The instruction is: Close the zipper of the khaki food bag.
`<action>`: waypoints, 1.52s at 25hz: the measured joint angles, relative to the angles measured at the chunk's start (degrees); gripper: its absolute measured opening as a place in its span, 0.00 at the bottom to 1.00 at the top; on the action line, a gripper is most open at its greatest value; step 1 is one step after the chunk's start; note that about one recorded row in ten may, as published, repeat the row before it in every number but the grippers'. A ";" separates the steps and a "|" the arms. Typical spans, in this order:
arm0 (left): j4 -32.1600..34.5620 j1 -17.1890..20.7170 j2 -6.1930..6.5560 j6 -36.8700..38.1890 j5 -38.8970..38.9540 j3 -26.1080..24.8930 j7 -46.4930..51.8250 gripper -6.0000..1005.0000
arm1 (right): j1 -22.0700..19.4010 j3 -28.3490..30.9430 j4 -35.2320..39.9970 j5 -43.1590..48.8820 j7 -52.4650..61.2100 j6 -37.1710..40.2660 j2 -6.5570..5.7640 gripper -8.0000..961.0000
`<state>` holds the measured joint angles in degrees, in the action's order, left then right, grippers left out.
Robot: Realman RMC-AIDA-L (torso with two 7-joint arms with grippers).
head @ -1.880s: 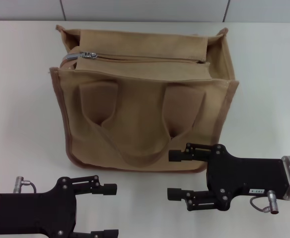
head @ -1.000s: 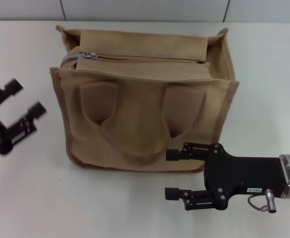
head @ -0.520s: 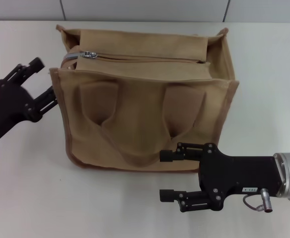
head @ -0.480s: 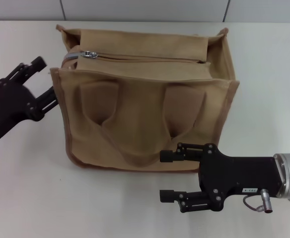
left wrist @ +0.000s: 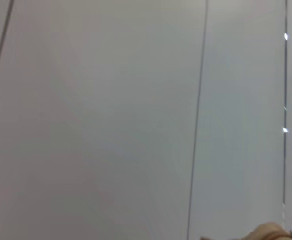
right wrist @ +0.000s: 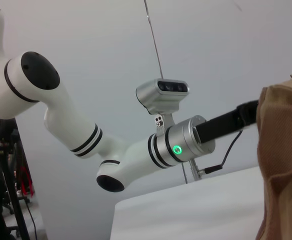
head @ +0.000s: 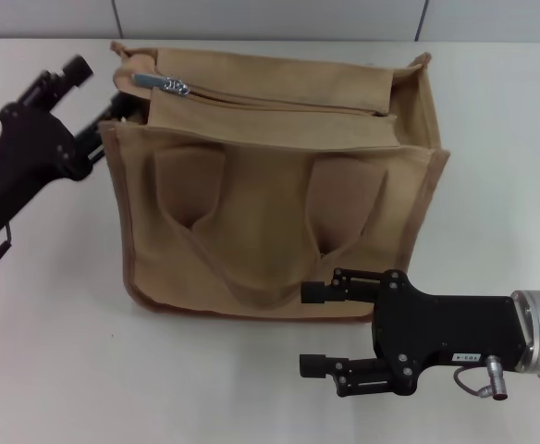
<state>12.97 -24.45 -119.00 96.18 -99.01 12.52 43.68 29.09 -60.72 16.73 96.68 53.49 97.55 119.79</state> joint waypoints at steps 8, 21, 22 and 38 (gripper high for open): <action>-1.08 0.10 0.01 0.31 1.13 0.30 -0.83 0.72 | 0.00 0.25 -0.51 0.00 -0.32 -0.08 0.00 0.80; -3.24 1.24 0.00 1.11 1.37 -0.04 -2.37 0.47 | 0.02 0.26 -0.58 0.00 -0.32 -0.54 0.00 0.80; -3.28 1.24 -0.01 1.13 1.36 -0.07 -2.38 0.43 | 0.01 0.26 -0.63 0.01 -0.31 -0.71 0.00 0.80; -3.33 1.25 0.14 2.16 1.11 0.26 -2.38 0.17 | 0.32 0.25 -1.36 -0.03 -0.35 -1.60 0.00 0.80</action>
<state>9.64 -23.20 -118.86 98.35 -97.90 12.78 41.30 29.41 -60.47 15.37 96.65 53.13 95.95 119.79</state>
